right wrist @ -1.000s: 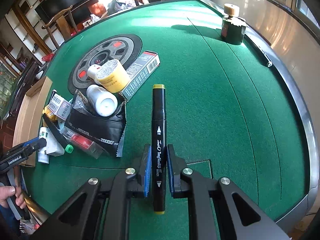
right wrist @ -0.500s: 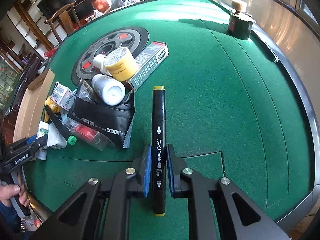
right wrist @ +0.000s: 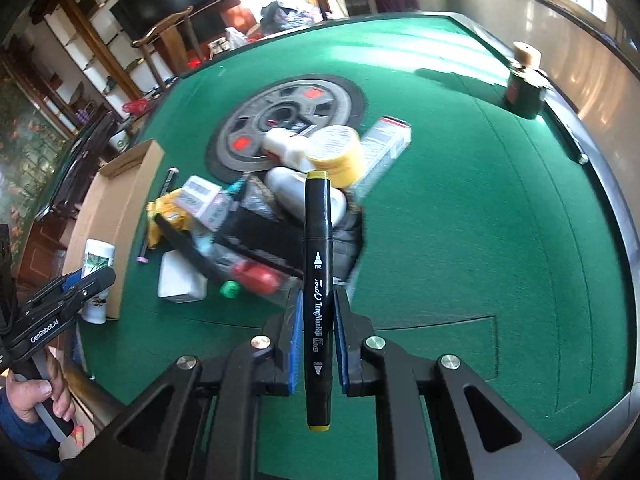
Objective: Organize objects
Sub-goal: 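Lower the white bottle into the box with the left gripper while the right gripper lowers the marker in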
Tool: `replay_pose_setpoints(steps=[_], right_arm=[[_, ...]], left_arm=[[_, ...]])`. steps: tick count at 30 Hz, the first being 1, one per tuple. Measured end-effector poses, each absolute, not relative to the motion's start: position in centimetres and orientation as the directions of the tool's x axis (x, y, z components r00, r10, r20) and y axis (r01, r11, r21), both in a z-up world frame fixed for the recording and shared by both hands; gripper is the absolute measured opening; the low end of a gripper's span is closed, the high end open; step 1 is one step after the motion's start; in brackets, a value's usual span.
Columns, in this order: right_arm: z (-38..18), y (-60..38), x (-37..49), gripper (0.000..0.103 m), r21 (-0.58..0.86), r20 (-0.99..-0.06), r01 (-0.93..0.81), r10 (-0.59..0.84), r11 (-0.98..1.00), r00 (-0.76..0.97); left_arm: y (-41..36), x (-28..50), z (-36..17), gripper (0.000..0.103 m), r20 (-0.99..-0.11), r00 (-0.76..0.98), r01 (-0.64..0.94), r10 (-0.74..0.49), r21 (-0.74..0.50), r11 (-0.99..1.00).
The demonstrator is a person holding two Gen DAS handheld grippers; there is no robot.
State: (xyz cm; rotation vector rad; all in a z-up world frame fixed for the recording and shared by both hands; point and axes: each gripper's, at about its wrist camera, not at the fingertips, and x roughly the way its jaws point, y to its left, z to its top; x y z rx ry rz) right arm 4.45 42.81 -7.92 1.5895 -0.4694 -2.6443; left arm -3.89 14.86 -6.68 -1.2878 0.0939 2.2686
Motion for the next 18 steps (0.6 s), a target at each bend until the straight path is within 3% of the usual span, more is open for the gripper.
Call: replay_pose_setpoints(steps=[18], right_arm=[[-4.9,24.8,-2.8,0.013,0.388,-0.835,0.149,-0.415,-0.910,-0.361]], left_arm=[[2.2,-7.3,-4.4,0.034,-0.788,-0.485,-0.317,0.380,-0.246,-0.916]])
